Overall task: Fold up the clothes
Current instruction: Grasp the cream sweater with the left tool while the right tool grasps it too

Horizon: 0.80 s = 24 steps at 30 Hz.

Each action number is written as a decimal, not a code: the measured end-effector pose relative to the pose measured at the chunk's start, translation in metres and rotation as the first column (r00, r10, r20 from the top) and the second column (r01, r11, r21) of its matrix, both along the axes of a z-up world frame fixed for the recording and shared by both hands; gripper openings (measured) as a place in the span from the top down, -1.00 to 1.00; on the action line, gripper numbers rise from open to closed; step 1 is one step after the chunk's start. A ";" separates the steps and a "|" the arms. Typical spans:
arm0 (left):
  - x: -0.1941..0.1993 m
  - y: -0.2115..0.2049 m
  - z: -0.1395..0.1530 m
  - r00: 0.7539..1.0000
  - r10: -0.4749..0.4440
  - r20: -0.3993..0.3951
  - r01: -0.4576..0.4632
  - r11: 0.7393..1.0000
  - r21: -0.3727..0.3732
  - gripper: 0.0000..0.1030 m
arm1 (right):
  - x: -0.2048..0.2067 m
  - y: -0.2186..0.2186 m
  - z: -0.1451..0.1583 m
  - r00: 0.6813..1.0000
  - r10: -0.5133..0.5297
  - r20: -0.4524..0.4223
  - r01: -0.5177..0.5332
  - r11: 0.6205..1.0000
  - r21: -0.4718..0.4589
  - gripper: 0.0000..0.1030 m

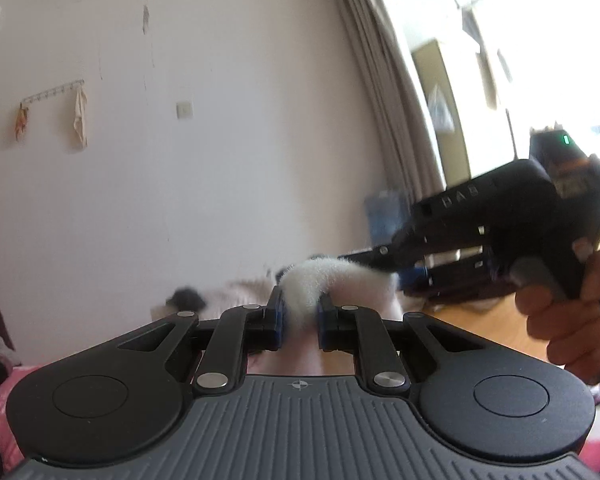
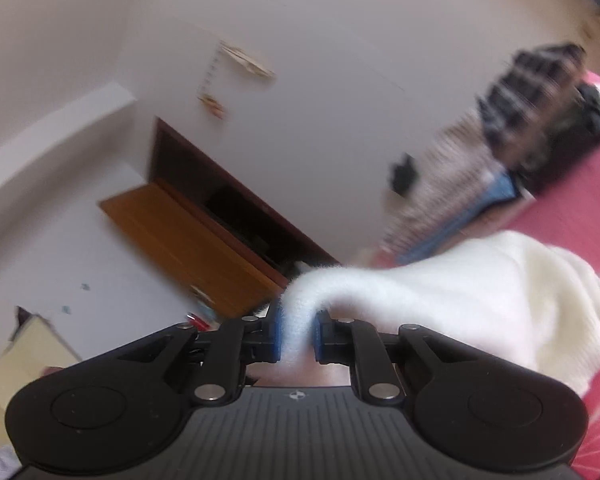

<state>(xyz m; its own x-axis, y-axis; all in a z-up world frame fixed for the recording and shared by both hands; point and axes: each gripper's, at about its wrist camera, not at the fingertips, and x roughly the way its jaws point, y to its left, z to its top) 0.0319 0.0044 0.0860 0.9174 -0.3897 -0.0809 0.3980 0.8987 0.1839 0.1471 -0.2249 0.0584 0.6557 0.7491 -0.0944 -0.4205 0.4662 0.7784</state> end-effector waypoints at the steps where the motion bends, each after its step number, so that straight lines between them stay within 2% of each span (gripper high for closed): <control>1: -0.008 0.002 0.010 1.000 -0.009 0.016 0.009 1.000 -0.013 0.75 | -0.007 -0.001 0.010 1.000 0.002 0.021 -0.003 1.000 0.008 0.69; 5: -0.053 0.011 0.042 0.991 -0.053 0.124 0.057 0.998 -0.029 0.75 | -0.047 -0.007 0.049 0.994 0.005 0.114 -0.010 0.999 0.042 0.68; 13: -0.102 0.026 0.096 0.960 -0.137 0.244 0.171 0.978 -0.124 0.75 | -0.130 -0.020 0.121 0.957 0.004 0.290 -0.018 0.999 0.048 0.68; 19: -0.134 0.028 0.133 0.917 -0.197 0.346 0.260 0.955 -0.145 0.75 | -0.182 -0.030 0.164 0.914 0.004 0.407 -0.047 0.994 0.097 0.68; 22: -0.157 0.028 0.147 0.888 -0.228 0.398 0.300 0.945 -0.127 0.75 | -0.204 -0.036 0.184 0.893 0.013 0.450 -0.082 0.988 0.134 0.68; 24: -0.166 0.025 0.151 0.879 -0.245 0.410 0.316 0.942 -0.116 0.75 | -0.216 -0.039 0.194 0.882 0.018 0.470 -0.105 0.982 0.158 0.68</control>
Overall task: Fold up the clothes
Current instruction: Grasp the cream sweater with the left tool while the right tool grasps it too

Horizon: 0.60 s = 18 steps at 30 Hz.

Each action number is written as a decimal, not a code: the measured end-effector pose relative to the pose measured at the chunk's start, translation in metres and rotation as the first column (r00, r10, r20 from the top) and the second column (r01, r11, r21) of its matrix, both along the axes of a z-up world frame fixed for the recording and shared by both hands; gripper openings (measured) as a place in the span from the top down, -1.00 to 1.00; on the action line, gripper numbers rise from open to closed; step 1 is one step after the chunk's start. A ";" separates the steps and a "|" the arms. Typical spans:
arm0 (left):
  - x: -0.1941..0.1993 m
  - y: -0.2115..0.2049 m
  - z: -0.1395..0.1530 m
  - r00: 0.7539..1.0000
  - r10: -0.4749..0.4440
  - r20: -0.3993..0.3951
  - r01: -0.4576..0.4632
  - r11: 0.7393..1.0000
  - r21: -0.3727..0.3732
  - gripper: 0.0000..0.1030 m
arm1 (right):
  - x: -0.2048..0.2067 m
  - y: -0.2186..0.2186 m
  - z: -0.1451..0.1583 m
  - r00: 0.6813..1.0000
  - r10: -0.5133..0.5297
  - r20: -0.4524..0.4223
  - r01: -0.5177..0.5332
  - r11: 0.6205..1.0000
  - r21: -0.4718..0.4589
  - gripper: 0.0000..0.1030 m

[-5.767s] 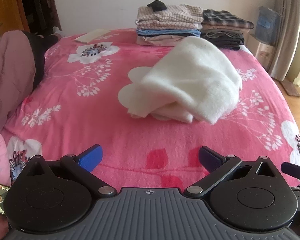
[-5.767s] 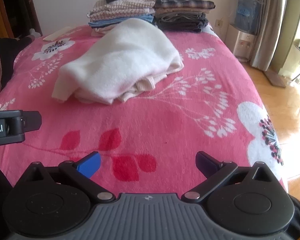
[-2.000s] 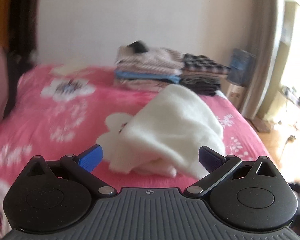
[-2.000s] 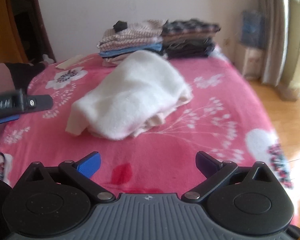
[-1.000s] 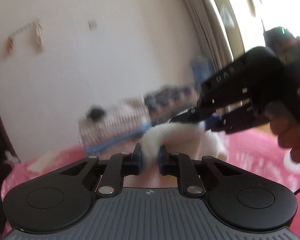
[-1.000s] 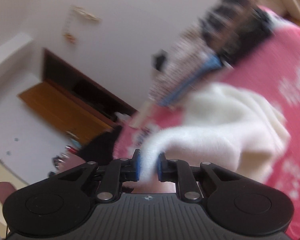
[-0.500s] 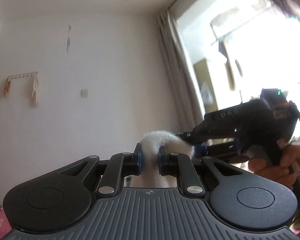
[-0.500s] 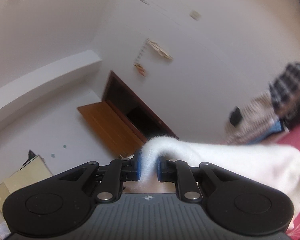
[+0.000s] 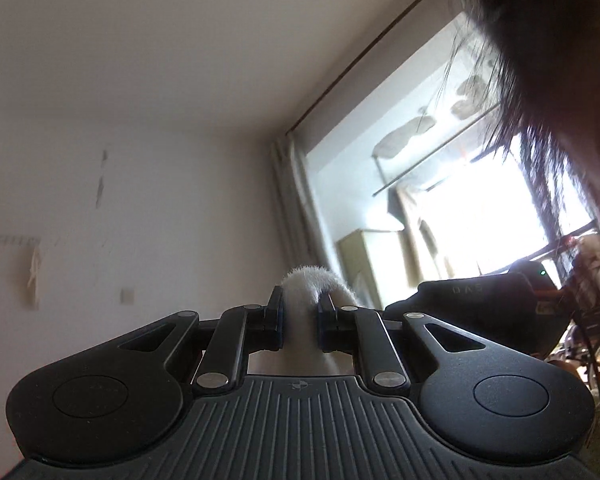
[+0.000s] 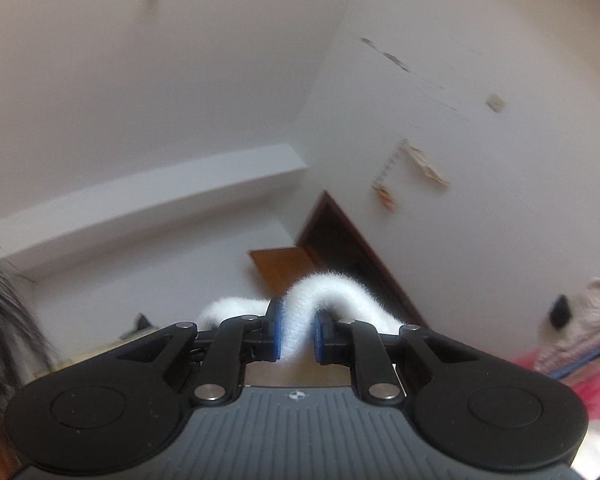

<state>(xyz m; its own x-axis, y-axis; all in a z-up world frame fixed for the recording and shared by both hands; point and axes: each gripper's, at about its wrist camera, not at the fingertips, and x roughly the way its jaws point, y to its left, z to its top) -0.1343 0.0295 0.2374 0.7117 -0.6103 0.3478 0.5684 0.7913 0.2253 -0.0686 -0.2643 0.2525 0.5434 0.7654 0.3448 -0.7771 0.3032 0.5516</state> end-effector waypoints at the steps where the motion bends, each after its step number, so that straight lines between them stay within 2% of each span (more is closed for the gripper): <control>1: 0.001 -0.003 -0.001 1.000 -0.003 -0.011 0.003 1.000 0.004 0.75 | -0.005 -0.002 0.003 1.000 0.001 0.002 -0.002 1.000 0.012 0.68; 3: 0.006 -0.008 -0.004 0.999 -0.008 -0.037 0.009 1.000 0.014 0.75 | -0.005 -0.005 0.002 1.000 -0.001 -0.020 0.002 1.000 0.022 0.68; 6: 0.037 -0.014 -0.022 0.990 -0.009 -0.142 0.015 0.999 0.040 0.75 | 0.005 -0.012 -0.014 0.994 -0.020 -0.108 0.022 1.000 0.013 0.68; 9: 0.081 -0.019 -0.051 0.960 0.007 -0.280 0.015 0.997 0.075 0.74 | 0.029 -0.023 -0.048 0.967 -0.046 -0.252 0.047 0.999 0.001 0.68; 11: 0.115 -0.026 -0.075 0.918 0.035 -0.394 0.006 0.995 0.102 0.69 | 0.051 -0.027 -0.078 0.935 -0.075 -0.347 0.074 0.997 -0.018 0.68; 13: 0.151 -0.033 -0.104 0.856 0.074 -0.511 -0.001 0.990 0.142 0.59 | 0.076 -0.029 -0.116 0.890 -0.109 -0.443 0.102 0.994 -0.040 0.68; 14: 0.166 -0.035 -0.118 0.828 0.105 -0.551 -0.016 0.986 0.165 0.48 | 0.089 -0.033 -0.136 0.860 -0.124 -0.495 0.117 0.992 -0.045 0.69; 15: 0.179 -0.037 -0.132 0.799 0.139 -0.585 -0.033 0.982 0.188 0.15 | 0.100 -0.038 -0.160 0.828 -0.145 -0.541 0.136 0.989 -0.056 0.69; 16: 0.189 -0.037 -0.149 0.774 0.187 -0.606 -0.070 0.975 0.212 -0.06 | 0.112 -0.044 -0.184 0.794 -0.166 -0.585 0.155 0.985 -0.069 0.69; 17: 0.195 -0.036 -0.166 0.748 0.240 -0.619 -0.120 0.966 0.230 -0.07 | 0.123 -0.048 -0.204 0.758 -0.207 -0.618 0.188 0.977 -0.097 0.70; 18: 0.197 -0.032 -0.178 0.718 0.256 -0.647 -0.133 0.963 0.234 -0.10 | 0.138 -0.052 -0.225 0.716 -0.243 -0.654 0.212 0.969 -0.129 0.70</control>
<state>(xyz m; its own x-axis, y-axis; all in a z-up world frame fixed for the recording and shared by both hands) 0.0625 -0.0026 0.0595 0.8301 -0.4338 -0.3505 0.4567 0.8894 -0.0191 0.0689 -0.3163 0.0274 0.7807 0.5931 -0.1966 -0.1257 0.4573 0.8804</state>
